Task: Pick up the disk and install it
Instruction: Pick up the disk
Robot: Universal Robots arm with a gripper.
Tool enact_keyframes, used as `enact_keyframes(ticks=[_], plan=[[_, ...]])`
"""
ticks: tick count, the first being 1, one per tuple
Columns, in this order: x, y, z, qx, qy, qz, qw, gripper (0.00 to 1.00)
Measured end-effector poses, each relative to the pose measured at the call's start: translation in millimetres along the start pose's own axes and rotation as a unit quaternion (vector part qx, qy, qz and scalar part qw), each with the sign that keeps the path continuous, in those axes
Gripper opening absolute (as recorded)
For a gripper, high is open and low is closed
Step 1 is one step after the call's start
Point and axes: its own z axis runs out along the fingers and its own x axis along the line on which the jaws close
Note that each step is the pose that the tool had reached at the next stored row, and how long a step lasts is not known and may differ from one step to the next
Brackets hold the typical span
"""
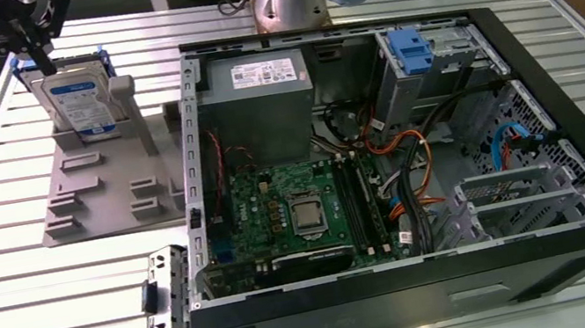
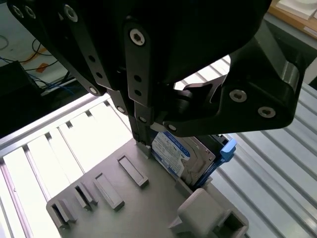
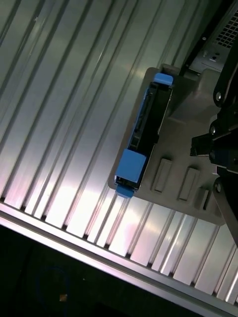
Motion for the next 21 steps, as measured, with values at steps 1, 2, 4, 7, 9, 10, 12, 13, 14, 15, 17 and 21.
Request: enact_keyframes(ticks=[1,2,4,7,9,10,12,13,14,15,17,21], plan=[[0.0,0.0,0.0,-0.0001,0.0001,-0.003,1.00000,0.10],[0.0,0.0,0.0,-0.0001,0.0001,-0.005,0.99999,0.10],[0.0,0.0,0.0,-0.0003,0.0003,-0.010,0.99995,0.10],[0.0,0.0,0.0,-0.0004,0.0005,-0.017,0.99985,0.10],[0.0,0.0,0.0,-0.0006,0.0006,-0.022,0.99975,0.10],[0.0,0.0,0.0,-0.0006,0.0007,-0.025,0.99970,0.10],[0.0,0.0,0.0,-0.0008,0.0009,-0.029,0.99956,0.10],[0.0,0.0,0.0,-0.0008,0.0009,-0.032,0.99948,0.10],[0.0,0.0,0.0,-0.0009,0.0010,-0.034,0.99941,0.10],[0.0,0.0,0.0,-0.0009,0.0011,-0.037,0.99932,0.10],[0.0,0.0,0.0,-0.0011,0.0012,-0.041,0.99914,0.10],[0.0,0.0,0.0,-0.0013,0.0015,-0.051,0.99871,0.10]])
